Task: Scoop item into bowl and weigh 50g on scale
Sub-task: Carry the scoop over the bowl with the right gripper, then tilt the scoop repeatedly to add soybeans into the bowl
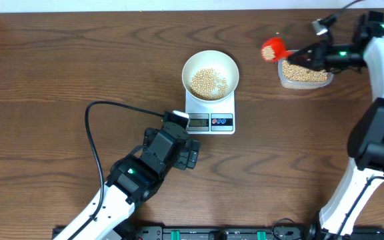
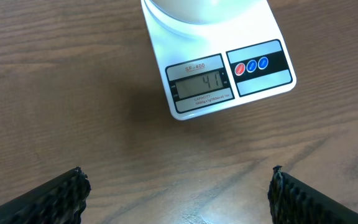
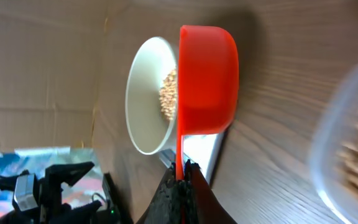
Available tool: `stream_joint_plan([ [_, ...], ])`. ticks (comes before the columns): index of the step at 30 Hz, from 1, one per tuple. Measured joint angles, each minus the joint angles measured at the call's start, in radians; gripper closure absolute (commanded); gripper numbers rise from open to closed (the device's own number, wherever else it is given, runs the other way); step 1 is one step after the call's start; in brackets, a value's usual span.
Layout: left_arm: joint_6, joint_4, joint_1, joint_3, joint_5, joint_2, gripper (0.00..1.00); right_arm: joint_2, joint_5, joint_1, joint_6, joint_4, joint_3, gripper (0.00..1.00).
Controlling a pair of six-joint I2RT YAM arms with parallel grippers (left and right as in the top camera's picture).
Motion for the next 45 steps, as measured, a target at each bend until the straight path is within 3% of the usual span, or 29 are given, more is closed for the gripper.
stream_joint_plan([
  [12,0.000,0.000,0.000,0.000,0.000,0.000,0.06,0.004,0.077,0.217,0.026,-0.051,0.190,0.99],
  [29,0.000,0.000,0.000,0.000,0.000,0.000,0.06,0.004,0.395,0.423,0.024,-0.129,0.196,0.99],
  [45,0.000,0.000,0.000,0.000,0.000,0.000,0.06,0.004,0.634,0.505,0.027,-0.107,0.196,0.99],
])
